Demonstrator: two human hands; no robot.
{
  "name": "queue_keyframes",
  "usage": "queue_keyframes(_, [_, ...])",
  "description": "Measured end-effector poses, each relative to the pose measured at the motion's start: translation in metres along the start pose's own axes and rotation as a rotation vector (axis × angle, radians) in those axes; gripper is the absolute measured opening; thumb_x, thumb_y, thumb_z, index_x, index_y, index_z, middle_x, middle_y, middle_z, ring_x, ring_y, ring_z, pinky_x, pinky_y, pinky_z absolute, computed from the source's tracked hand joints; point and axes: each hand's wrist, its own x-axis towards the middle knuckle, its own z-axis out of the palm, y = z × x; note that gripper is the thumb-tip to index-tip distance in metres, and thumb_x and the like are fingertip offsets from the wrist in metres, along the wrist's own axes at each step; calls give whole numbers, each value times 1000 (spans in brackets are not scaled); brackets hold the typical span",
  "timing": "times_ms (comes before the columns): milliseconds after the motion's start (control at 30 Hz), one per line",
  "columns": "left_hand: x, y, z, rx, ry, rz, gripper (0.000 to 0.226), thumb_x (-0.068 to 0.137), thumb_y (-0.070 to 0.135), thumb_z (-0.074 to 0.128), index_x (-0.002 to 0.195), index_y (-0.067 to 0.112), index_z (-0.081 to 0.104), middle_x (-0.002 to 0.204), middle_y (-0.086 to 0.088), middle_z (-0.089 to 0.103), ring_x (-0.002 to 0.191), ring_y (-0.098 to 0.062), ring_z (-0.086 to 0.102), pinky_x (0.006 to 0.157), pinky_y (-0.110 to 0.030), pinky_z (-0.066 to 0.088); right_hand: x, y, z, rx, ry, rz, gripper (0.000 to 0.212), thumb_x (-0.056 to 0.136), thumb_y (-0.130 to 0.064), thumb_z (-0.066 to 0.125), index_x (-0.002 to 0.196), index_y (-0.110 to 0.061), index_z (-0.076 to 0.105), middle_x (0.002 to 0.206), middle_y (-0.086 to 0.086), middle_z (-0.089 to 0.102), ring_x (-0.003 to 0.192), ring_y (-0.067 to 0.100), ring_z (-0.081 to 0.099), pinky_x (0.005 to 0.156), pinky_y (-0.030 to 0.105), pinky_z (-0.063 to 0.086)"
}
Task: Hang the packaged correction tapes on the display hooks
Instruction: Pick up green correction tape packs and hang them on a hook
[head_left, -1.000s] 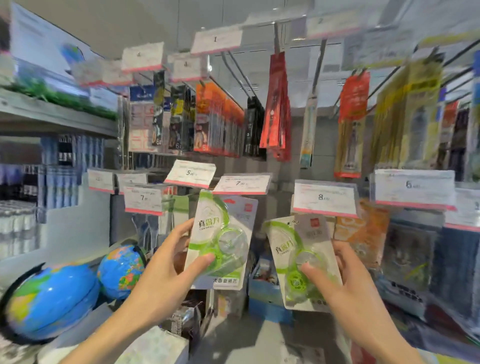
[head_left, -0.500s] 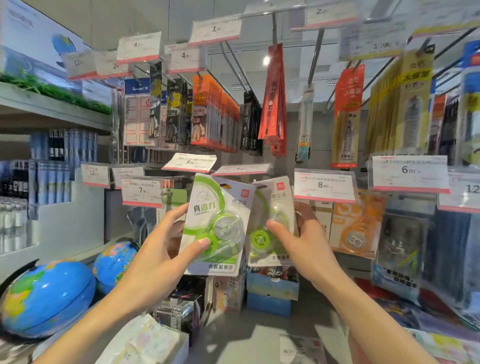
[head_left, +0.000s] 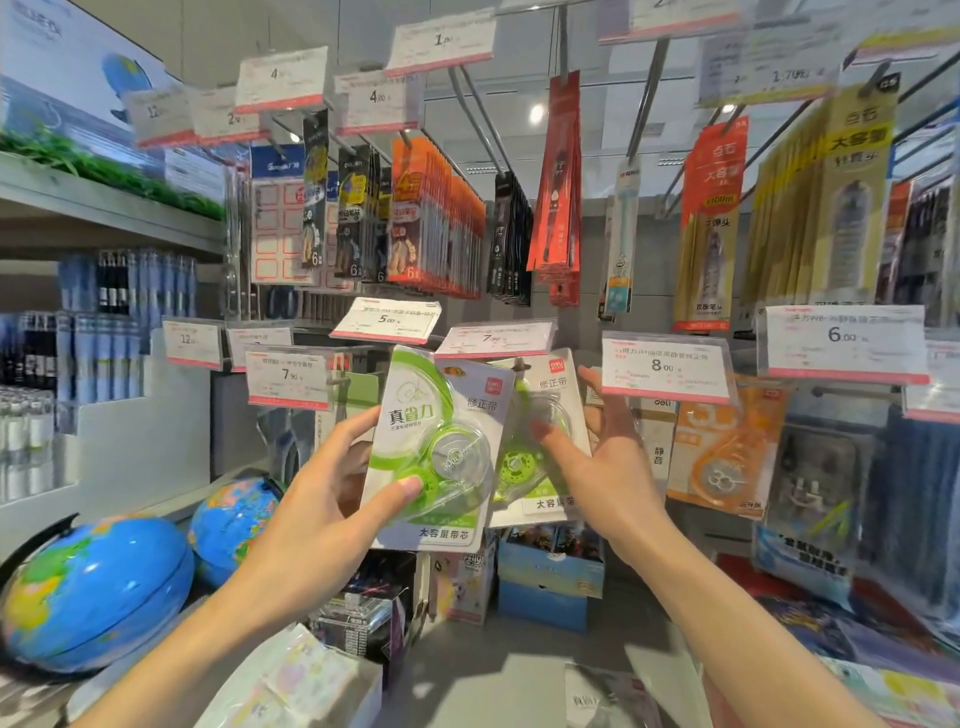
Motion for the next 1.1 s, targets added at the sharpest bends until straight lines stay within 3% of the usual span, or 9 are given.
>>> queue_keyframes(133, [-1,-8,5,-26,-6,-38,56,86,37,76,125,67,50,125,21,73,112,-7,72,94,-34,53,1,6,3,-103,35,1,16,98,-48,63,99,-63,60,64,-17,63,72,18,74,70,54,64])
queue_keyframes(233, [-1,-17,11,-39,-15,-69,55,85,38,75,125,65,50,125,24,72,112,-4,71,93,-28,56,9,12,6,-183,52,61,49,98,-57,56,104,-9,63,72,-19,59,67,7,69,76,48,63])
queue_keyframes(400, [6,-29,21,-74,-17,-108,61,80,40,73,134,51,46,125,32,69,116,4,67,94,-23,55,25,25,17,-126,68,143,67,99,-61,50,156,-31,34,154,8,51,140,31,50,111,42,42])
queue_keyframes(533, [13,-37,28,-113,-22,-138,61,83,33,73,138,41,47,120,29,72,110,1,71,84,-10,54,35,28,30,-107,172,-25,69,101,-48,57,159,-25,28,160,4,44,144,27,46,110,39,40])
queue_keyframes(667, [16,-41,33,-142,-5,-161,57,92,19,72,136,42,45,110,39,70,103,9,70,77,-4,51,39,28,34,-105,151,-41,128,59,-103,23,158,-22,25,139,-4,49,123,15,49,108,47,44])
queue_keyframes(767, [15,-42,31,-149,-13,-171,57,86,29,73,134,44,47,115,32,72,105,3,72,80,-8,54,43,32,25,-132,71,6,78,93,-67,50,158,-29,29,145,0,58,128,22,59,105,43,53])
queue_keyframes(867, [11,-43,28,-181,-21,-177,62,80,34,72,137,39,48,120,23,74,107,-4,73,83,-13,56,42,41,8,-84,-17,-14,57,101,-27,66,153,-27,42,133,-9,64,119,4,61,82,3,49])
queue_keyframes(1000, [4,-44,33,-260,-49,-201,65,82,23,73,142,27,48,122,12,76,107,-12,75,82,-18,58,23,41,-12,-66,-80,4,37,100,-27,67,133,-35,54,121,-24,61,100,-22,55,70,-6,45])
queue_keyframes(1100, [0,-40,43,-292,-89,-202,59,82,19,72,136,29,51,121,11,77,106,-14,76,81,-18,58,3,37,-21,-91,-69,6,22,99,-29,68,119,-35,65,117,-21,69,97,-16,65,79,5,52])
